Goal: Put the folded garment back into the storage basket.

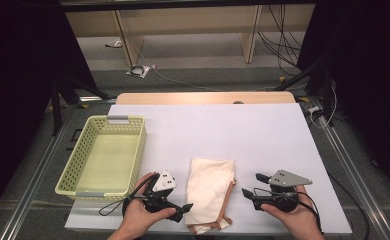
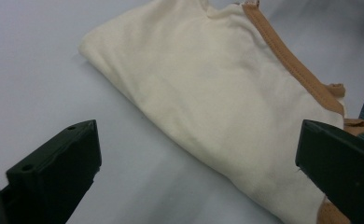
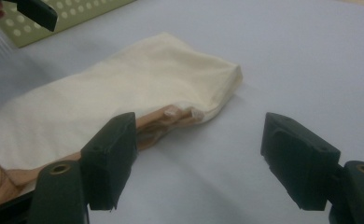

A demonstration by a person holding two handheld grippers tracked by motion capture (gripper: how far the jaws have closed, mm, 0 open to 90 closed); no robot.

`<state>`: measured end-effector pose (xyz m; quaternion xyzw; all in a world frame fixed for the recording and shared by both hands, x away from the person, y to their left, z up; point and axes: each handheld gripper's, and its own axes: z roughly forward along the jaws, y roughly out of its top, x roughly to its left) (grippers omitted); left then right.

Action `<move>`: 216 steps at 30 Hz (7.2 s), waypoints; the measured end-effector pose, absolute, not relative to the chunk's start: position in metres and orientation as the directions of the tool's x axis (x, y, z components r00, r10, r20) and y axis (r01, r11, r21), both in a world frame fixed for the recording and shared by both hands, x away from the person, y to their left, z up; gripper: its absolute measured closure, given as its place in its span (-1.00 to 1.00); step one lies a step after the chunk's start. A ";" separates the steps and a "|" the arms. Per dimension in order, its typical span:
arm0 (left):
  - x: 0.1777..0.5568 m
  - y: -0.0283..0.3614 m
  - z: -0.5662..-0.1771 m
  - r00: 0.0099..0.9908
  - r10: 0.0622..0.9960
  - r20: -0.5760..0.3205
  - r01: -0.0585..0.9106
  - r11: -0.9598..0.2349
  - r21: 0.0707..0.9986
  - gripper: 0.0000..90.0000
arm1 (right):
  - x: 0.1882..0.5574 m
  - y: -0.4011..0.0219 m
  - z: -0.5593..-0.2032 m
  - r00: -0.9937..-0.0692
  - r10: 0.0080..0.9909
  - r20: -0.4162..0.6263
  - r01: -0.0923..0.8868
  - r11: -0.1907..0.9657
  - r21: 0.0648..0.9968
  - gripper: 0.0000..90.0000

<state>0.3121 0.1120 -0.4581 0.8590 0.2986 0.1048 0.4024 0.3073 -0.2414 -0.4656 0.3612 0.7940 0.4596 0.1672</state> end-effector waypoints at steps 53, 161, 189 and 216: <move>0.354 0.065 -0.485 0.704 0.705 -0.084 0.593 -0.518 0.616 -0.49 | 0.306 -0.237 -0.464 -0.670 0.742 0.023 0.396 0.331 0.856 -0.36; 0.352 0.104 -0.422 0.734 0.635 -0.242 0.522 -0.300 0.798 0.86 | 0.304 -0.235 -0.467 -0.664 0.747 0.023 0.384 0.314 0.868 -0.36; 0.355 0.121 -0.408 0.723 0.651 -0.231 0.509 -0.275 0.816 0.86 | 0.304 -0.235 -0.467 -0.664 0.748 0.018 0.377 0.313 0.872 -0.36; 0.357 0.137 -0.396 0.712 0.666 -0.225 0.491 -0.241 0.837 0.86 | 0.305 -0.236 -0.467 -0.662 0.749 0.017 0.376 0.312 0.873 -0.37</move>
